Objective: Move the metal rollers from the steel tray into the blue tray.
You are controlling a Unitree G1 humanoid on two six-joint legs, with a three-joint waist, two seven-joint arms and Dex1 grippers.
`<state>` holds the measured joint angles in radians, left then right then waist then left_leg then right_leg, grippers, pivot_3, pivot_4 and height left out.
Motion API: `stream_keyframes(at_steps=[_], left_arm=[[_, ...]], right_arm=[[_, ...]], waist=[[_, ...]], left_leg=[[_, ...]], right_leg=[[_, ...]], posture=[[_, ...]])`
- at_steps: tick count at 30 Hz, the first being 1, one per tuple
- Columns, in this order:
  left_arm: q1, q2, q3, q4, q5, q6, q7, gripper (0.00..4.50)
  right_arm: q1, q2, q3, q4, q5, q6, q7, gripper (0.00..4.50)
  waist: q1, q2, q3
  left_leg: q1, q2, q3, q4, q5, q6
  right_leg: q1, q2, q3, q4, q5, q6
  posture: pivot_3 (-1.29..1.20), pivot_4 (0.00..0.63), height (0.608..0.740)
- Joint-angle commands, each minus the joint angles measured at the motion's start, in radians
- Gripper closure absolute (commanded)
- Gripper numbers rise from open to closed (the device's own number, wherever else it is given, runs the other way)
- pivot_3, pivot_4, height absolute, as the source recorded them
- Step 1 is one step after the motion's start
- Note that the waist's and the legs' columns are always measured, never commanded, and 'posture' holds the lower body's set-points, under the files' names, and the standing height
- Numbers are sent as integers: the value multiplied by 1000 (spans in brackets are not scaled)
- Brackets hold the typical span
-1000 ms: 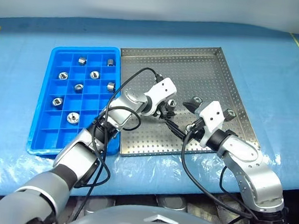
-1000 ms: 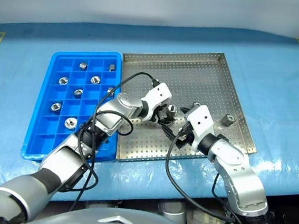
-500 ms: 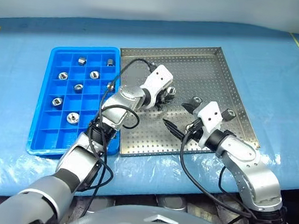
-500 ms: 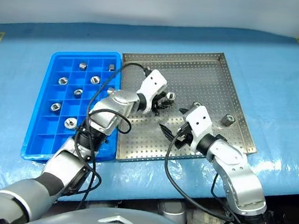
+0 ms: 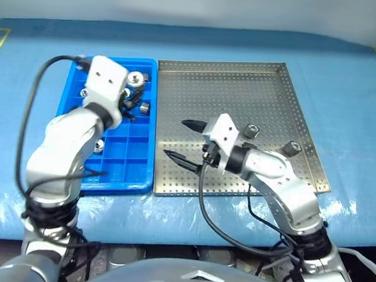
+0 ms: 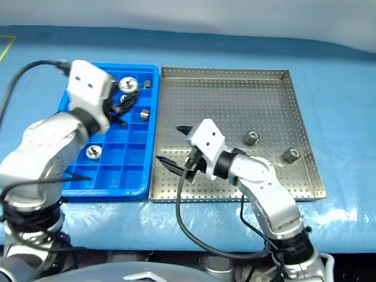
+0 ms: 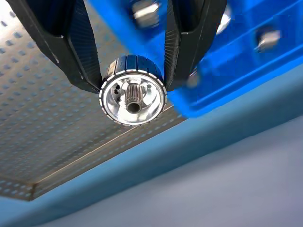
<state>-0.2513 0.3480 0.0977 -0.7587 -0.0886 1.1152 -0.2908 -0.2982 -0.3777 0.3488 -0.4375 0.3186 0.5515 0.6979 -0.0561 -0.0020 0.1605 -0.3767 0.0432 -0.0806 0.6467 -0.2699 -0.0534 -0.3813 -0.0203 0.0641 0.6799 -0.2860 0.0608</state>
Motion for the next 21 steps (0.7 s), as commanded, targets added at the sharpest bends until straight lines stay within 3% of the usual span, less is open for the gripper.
stream_keyframes(at_steps=[1, 5, 10, 21], left_arm=[[94, 6, 32, -178, 19, 97, 51, 2818], [230, -34, 50, -277, 31, 166, 115, 2818], [399, -103, 63, -289, 24, 106, 201, 2818], [556, -251, 81, -289, 51, 79, 354, 2818]], right_arm=[[-75, 50, 54, 37, -5, -62, 52, 0], [-131, 98, 105, 100, -11, -102, 104, 0], [-156, 121, 149, 148, -23, -136, 159, 0], [-137, 109, 155, 147, -33, -134, 187, 0]], waist=[[21, 0, 0], [54, 0, 0], [76, -1, 0], [94, 0, -1]], left_leg=[[0, 0, 0, 0, 0, 0], [0, -1, 0, 0, 0, 0], [0, 0, -1, 0, 1, -2], [1, -1, -3, -1, 1, -2]], right_leg=[[0, -1, 0, 0, 0, 0], [1, -2, -1, -1, 0, 0], [1, -1, -3, 0, 0, 0], [1, -1, -4, 0, 0, -1]], posture=[[114, 150, 740], [160, 150, 740], [216, 150, 740], [216, 150, 740]])
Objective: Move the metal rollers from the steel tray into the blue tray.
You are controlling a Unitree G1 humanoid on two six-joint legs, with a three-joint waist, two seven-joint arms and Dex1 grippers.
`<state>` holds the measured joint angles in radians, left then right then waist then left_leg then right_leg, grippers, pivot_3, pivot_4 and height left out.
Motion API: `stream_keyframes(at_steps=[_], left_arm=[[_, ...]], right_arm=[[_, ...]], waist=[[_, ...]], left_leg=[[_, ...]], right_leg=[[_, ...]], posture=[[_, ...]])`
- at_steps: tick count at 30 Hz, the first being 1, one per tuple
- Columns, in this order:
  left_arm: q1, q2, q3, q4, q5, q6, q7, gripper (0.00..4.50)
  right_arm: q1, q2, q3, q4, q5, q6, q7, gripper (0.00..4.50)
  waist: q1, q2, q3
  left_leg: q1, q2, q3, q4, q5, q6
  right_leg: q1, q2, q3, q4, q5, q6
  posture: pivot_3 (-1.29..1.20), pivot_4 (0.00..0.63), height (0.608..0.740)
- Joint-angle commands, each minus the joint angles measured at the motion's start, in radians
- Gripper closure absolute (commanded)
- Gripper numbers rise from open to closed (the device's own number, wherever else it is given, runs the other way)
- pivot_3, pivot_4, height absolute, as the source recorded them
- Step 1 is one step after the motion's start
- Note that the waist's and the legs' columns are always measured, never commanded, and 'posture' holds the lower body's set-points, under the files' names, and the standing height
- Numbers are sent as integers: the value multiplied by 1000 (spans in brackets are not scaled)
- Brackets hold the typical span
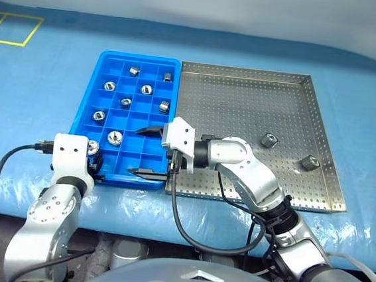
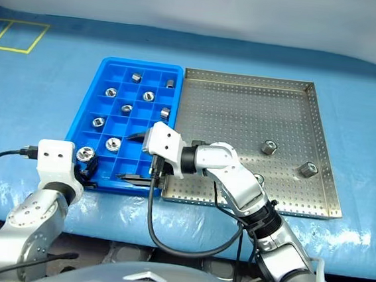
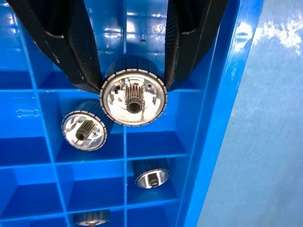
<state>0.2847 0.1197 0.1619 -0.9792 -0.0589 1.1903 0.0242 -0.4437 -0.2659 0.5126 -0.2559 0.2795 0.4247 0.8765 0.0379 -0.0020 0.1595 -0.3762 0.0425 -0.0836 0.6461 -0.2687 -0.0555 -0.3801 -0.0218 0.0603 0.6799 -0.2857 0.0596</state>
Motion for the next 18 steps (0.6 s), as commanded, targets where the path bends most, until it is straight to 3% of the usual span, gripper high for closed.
stream_keyframes(at_steps=[1, 4, 8, 12, 15, 18], left_arm=[[28, -30, 17, -68, 31, 10, 52, 2818], [23, -74, 32, -68, 45, 15, 90, 2818], [-4, -87, 17, -68, 13, 10, 79, 1545], [-101, -103, -10, -68, -185, -82, -11, 179], [-212, -74, -50, -68, -302, -117, -68, 26], [-283, -59, -73, -52, -319, -122, -77, 26]], right_arm=[[11, -5, -11, -36, 7, -6, 8, 0], [18, -11, -15, -38, 7, -4, 5, 0], [26, -12, -19, -41, 8, -3, -3, 0], [45, -12, -53, -71, 24, 14, -32, 0], [89, -32, -136, -120, 57, 50, -80, 0], [130, -46, -215, -163, 73, 83, -140, 0]], waist=[[-1, 0, 0], [-3, 2, -1], [-8, 2, -1], [-2, 1, 0], [0, 1, 0], [-15, 1, 0]], left_leg=[[0, 0, 0, 0, 0, 0], [0, 0, 0, -1, 0, 0], [0, 0, 0, -1, 0, 0], [-1, 0, 0, 0, 0, 0], [-1, 0, -1, 0, 0, -1], [-1, -1, 0, 0, 0, -1]], right_leg=[[0, 0, 0, 0, 0, 0], [0, 0, 0, 0, 0, 0], [0, 0, 0, 0, 0, 0], [0, 0, 0, 0, 0, 0], [0, 0, -1, 0, 0, 0], [1, -1, -1, -2, 0, 0]], posture=[[216, 150, 740], [215, 150, 740], [203, 150, 740], [176, 150, 740], [128, 150, 740], [95, 150, 740]])
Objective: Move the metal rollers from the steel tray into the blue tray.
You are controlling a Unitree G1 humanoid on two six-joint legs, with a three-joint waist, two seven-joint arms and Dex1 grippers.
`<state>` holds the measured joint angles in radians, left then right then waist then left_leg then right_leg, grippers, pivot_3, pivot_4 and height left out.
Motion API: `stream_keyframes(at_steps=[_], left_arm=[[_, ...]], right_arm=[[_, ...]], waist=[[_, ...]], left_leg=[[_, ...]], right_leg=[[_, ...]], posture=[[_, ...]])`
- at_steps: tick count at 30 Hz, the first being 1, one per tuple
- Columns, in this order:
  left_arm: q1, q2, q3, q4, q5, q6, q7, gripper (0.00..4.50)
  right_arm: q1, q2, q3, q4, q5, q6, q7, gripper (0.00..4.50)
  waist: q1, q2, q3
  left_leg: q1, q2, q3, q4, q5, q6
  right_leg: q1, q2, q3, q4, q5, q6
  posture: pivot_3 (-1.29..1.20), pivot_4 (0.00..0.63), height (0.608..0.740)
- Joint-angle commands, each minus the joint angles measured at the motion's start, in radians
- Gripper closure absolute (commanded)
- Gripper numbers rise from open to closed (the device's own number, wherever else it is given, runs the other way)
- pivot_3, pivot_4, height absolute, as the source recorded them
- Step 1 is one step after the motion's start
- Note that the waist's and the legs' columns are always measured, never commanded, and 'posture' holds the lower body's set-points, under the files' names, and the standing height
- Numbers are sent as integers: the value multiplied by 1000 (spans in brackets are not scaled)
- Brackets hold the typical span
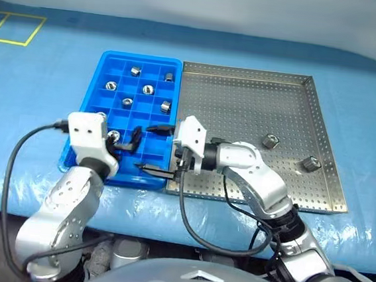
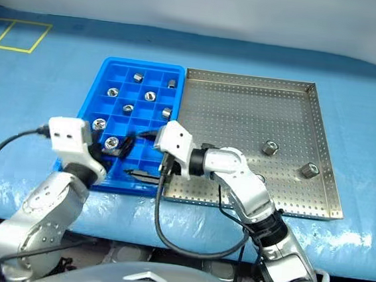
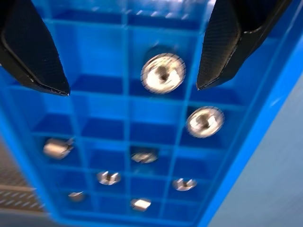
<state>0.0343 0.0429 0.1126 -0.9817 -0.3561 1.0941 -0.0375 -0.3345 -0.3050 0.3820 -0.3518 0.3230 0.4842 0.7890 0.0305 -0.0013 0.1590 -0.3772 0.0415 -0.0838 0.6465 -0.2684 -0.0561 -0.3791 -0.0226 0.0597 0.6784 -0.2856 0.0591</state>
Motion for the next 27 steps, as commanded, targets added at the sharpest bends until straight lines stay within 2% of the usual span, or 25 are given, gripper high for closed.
stream_keyframes(at_steps=[1, 4, 6, 9, 12, 18, 24, 27], left_arm=[[-50, 58, -60, -23, 7, -52, -25, 26], [-67, 133, -151, 70, 59, -191, -77, 26], [-64, 195, -243, 144, 132, -374, -134, 26], [-44, 209, -293, 232, 120, -506, -214, 26], [-30, 220, -317, 294, 70, -538, -298, 26], [-5, 258, -359, 355, 20, -589, -433, 26], [7, 305, -387, 371, -5, -620, -539, 26], [15, 351, -414, 384, 38, -657, -582, 26]], right_arm=[[37, -11, -120, -83, 28, 42, -88, 0], [69, -35, -189, -104, -23, 95, -196, 0], [91, -58, -223, -99, -85, 125, -280, 0], [108, -54, -270, -93, -133, 181, -387, 0], [108, -47, -289, -81, -185, 253, -478, 0], [78, 39, -348, -45, -207, 356, -606, 0], [26, 146, -442, 2, -195, 454, -717, 0], [2, 182, -476, 35, -197, 476, -754, 0]], waist=[[-16, 0, 0], [-34, 1, 0], [-43, 1, 0], [-54, 1, 0], [-69, 1, 0], [-95, 1, 0], [-103, 2, 0], [-102, 2, 0]], left_leg=[[0, 0, 1, 0, 0, 0], [0, 1, 1, -2, 0, 0], [0, 0, 2, -2, 0, 1], [0, 0, 4, -2, 0, 1], [0, 0, 6, -2, -1, 2], [0, 1, 6, -2, -1, 2], [0, 1, 6, -2, -1, 3], [0, 1, 7, -2, -2, 3]], right_leg=[[0, 0, 1, 0, 0, 0], [-1, 1, 1, 0, 0, 0], [-2, 1, 2, 0, 0, 0], [-2, 0, 4, -1, 0, 0], [-3, 0, 6, -1, 0, 0], [-4, 2, 6, 0, 0, 0], [-4, 2, 7, 0, 0, 0], [-4, 2, 7, 0, 0, 0]], posture=[[81, 150, 740], [43, 150, 740], [6, 150, 740], [-18, 150, 740], [-50, 150, 740], [-59, 150, 740], [-56, 150, 740], [-44, 150, 740]])
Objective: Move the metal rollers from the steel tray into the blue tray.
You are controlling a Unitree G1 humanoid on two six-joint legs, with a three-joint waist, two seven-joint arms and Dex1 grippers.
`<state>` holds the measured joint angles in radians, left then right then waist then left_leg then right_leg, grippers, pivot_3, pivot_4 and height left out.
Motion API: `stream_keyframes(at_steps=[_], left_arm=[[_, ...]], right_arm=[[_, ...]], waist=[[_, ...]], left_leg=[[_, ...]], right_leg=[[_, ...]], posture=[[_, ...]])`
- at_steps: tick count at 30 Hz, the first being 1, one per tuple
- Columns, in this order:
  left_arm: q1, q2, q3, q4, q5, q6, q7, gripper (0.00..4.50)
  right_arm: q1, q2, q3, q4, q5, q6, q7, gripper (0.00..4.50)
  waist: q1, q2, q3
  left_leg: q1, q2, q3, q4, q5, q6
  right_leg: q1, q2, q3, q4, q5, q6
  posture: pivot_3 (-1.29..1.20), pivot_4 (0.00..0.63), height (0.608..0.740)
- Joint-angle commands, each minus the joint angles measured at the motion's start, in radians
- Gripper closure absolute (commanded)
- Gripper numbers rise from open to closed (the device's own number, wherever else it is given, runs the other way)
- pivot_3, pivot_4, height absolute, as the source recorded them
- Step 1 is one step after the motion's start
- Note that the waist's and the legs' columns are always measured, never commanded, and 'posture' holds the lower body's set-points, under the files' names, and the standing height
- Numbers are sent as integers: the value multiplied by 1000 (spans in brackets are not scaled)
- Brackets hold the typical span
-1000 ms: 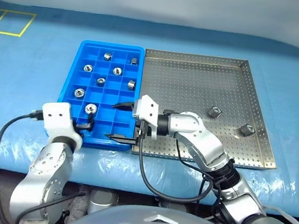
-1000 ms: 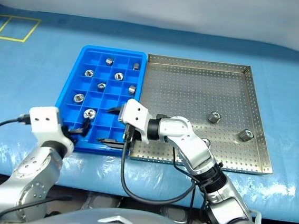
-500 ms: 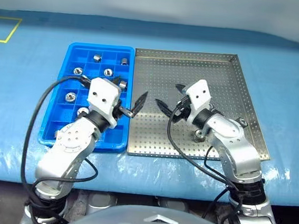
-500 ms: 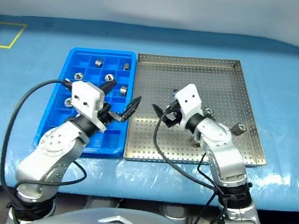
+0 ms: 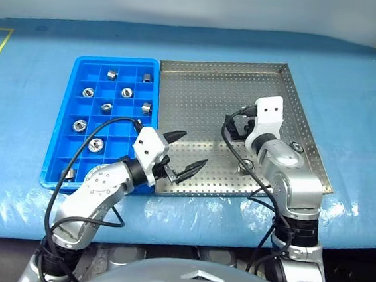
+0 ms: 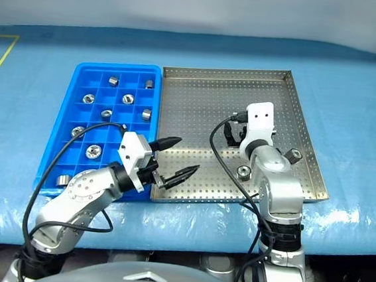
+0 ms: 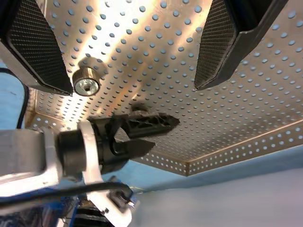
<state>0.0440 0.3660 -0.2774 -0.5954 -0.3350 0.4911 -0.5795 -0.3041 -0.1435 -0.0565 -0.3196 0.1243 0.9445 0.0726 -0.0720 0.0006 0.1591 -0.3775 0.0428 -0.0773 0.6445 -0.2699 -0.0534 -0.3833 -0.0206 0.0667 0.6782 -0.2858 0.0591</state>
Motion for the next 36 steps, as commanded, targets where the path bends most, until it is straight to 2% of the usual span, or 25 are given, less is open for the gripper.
stream_keyframes(at_steps=[1, 10, 16, 19, 28, 29, 36], left_arm=[[12, 30, -27, 9, 27, -67, -39, 26], [40, 29, -52, 173, 119, -253, -54, 26], [63, 14, -40, 225, 123, -321, -57, 26], [66, 12, -38, 223, 126, -326, -54, 0], [37, -2, -57, 174, 130, -265, -36, 0], [34, -5, -56, 173, 126, -261, -36, 0], [22, -18, -36, 180, 109, -272, -44, 0]], right_arm=[[-34, 28, -44, 14, -3, 20, -52, 0], [-44, 78, -79, 70, -23, 48, -137, 0], [-34, 88, -85, 59, -19, 75, -148, 0], [-34, 93, -81, 31, -15, 96, -148, 622], [-45, 90, -53, -29, -11, 147, -128, 3527], [-46, 86, -43, -40, -9, 154, -121, 3714], [-57, 72, -3, -87, -13, 153, -99, 3714]], waist=[[0, 0, 0], [3, 1, 0], [3, 4, -2], [2, 5, -2], [3, 5, -2], [3, 5, -2], [3, 5, -2]], left_leg=[[0, 0, 0, 0, 0, 0], [0, 0, 1, -1, 0, 0], [0, 0, 1, -1, 0, 0], [0, 0, 1, -1, 0, 0], [0, 0, 1, -1, 0, 0], [0, 0, 1, -1, 0, 0], [0, 0, 1, -2, 0, 0]], right_leg=[[0, 0, 0, 0, 0, 0], [-1, 0, 1, 0, 0, 0], [-1, 0, 1, 0, 0, 0], [-1, 0, 1, 0, 0, 0], [-1, 0, 1, 0, 0, 0], [-1, 0, 1, 0, 0, 0], [-1, 0, 1, 0, 0, 0]], posture=[[-43, 150, 740], [-24, 150, 740], [-16, 150, 740], [-13, 150, 740], [-14, 150, 740], [-15, 150, 740], [-14, 150, 740]])
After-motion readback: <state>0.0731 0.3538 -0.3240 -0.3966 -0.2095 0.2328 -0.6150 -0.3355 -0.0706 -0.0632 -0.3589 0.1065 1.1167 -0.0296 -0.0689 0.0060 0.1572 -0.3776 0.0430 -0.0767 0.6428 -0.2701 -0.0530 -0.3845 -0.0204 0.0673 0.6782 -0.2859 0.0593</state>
